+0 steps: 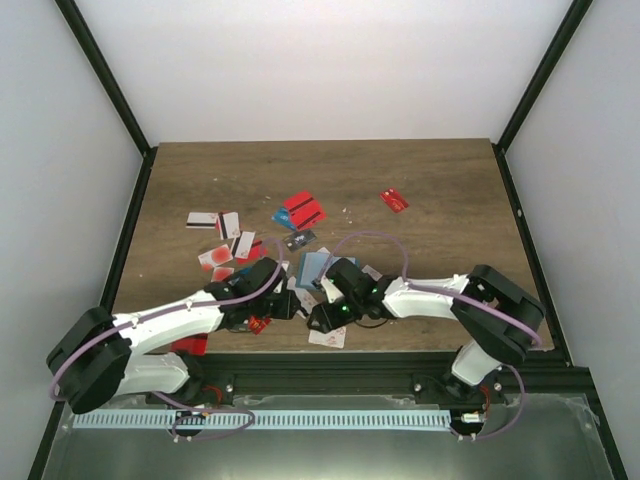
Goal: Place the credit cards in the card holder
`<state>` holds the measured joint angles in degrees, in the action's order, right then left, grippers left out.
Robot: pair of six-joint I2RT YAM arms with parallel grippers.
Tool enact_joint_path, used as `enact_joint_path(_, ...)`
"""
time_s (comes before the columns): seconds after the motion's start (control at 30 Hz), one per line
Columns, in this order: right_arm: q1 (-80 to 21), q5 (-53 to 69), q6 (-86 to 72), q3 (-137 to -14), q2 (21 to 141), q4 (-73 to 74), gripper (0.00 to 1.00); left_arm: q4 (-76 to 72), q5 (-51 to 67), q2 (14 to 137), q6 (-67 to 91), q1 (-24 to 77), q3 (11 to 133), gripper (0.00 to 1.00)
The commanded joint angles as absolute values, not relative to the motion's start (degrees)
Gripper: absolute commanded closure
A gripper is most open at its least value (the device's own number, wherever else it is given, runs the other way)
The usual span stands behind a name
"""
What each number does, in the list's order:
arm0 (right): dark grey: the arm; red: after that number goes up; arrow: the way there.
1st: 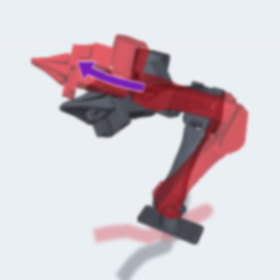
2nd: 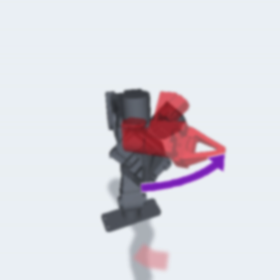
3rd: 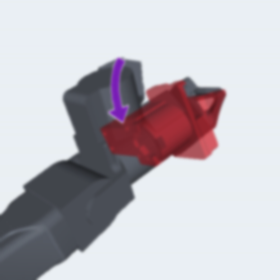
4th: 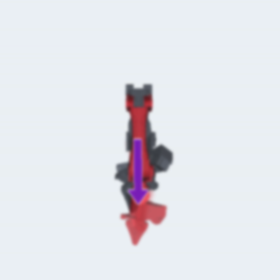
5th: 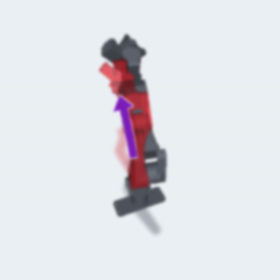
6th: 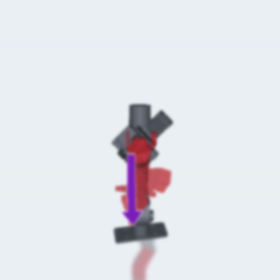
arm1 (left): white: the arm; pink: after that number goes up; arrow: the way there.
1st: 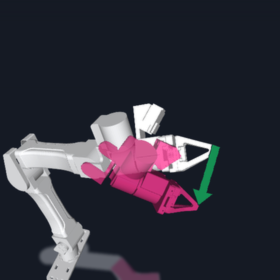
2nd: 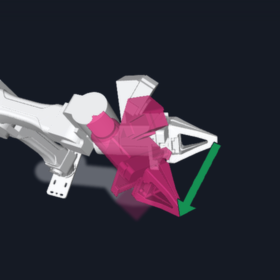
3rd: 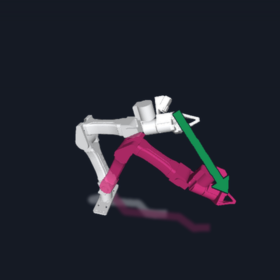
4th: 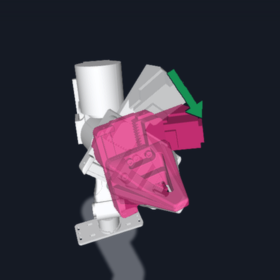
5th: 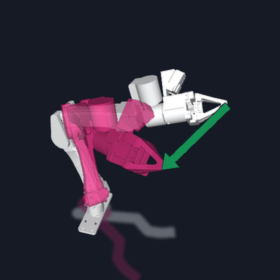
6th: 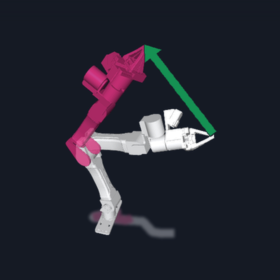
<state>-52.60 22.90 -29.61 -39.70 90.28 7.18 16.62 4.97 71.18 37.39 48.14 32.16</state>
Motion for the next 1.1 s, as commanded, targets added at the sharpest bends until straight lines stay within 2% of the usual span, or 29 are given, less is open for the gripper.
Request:
enact_joint_path(0.0, -57.3, 21.2, -29.3, -38.6, 94.5, 13.6, 0.49, 18.7, 4.6, 69.0, 38.2, 49.0, 31.2, 0.62)
enact_joint_path(0.53, -59.3, 17.6, -35.7, -35.4, 85.6, 19.1, 0.52, 16.7, 6.4, 68.6, 38.7, 51.9, 29.7, 0.62)
enact_joint_path(0.63, -59.3, 14.4, -38.2, -35.9, 81.2, 19.5, 0.49, 15.0, 7.4, 69.6, 38.3, 52.1, 30.2, 0.62)
enact_joint_path(0.77, -59.3, 12.3, -46.7, -32.0, 72.1, 18.5, 0.44, 11.9, 11.1, 71.2, 37.4, 52.8, 30.7, 0.63)
enact_joint_path(0.97, -59.4, 19.7, -63.5, -19.5, 60.6, 12.8, 0.43, 8.0, 16.3, 74.0, 35.1, 54.2, 31.1, 0.63)
enact_joint_path(1.07, -60.4, 19.5, -67.7, -18.0, 56.4, 15.5, 0.43, 6.3, 19.0, 75.1, 33.6, 55.3, 31.5, 0.63)
